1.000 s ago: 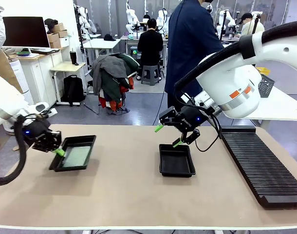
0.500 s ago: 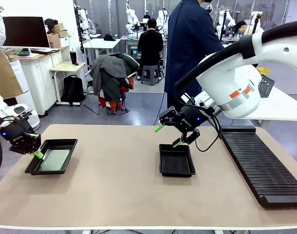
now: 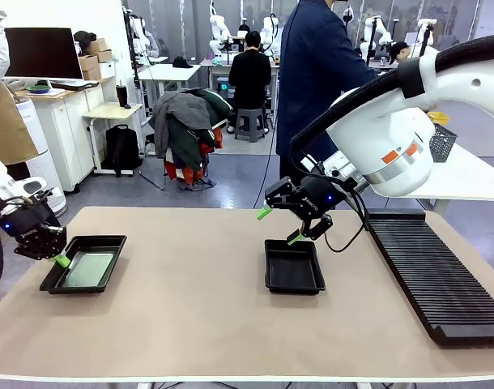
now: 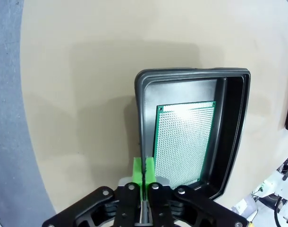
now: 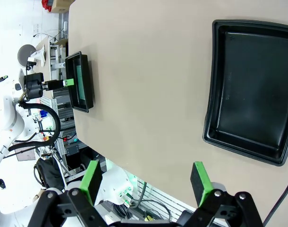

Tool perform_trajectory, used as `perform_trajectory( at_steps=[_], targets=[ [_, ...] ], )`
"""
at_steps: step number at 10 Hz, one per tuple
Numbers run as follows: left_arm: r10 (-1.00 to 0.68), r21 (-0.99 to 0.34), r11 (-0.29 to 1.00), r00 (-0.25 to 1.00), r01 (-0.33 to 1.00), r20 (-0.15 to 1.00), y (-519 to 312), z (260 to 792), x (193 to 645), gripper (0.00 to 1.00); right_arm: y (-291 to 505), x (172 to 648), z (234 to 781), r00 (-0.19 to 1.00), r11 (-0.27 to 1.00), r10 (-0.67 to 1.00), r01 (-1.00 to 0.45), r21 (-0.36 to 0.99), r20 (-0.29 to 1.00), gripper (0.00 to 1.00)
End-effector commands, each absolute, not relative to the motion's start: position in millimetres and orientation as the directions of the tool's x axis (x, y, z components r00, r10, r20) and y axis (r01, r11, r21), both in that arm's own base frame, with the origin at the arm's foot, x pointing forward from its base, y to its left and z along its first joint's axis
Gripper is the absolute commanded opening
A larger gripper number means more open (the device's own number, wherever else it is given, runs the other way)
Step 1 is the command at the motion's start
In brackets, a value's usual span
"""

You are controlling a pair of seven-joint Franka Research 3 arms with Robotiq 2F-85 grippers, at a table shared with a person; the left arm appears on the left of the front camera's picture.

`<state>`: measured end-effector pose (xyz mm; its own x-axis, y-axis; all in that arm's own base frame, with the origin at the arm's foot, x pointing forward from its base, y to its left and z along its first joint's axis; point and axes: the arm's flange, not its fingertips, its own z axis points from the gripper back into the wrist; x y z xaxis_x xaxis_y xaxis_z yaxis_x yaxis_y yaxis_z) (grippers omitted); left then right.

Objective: Inspect and transfer BCBs to ESD trays.
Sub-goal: Pick up the ESD tray and place it on the left side of the table.

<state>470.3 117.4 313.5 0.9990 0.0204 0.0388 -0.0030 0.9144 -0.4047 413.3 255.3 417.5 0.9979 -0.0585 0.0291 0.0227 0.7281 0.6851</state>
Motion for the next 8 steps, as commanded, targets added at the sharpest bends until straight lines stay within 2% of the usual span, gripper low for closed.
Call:
perform_trajectory(
  at_steps=[1, 8],
  targets=[
    [0.012, -0.392, 0.92, 0.999, 0.004, 0.04, 118.7, 308.5, 475.6, 0.03, 258.5, 416.6, 418.2, 0.997, 0.744, -0.079, 0.042, 0.667, 0.025, 1.0],
    [0.017, -0.399, 0.917, 0.999, -0.004, 0.03, 115.1, 305.2, 473.1, 0.03, 258.5, 416.6, 418.2, 0.997, 0.744, -0.079, 0.042, 0.667, 0.025, 1.0]
  ],
)
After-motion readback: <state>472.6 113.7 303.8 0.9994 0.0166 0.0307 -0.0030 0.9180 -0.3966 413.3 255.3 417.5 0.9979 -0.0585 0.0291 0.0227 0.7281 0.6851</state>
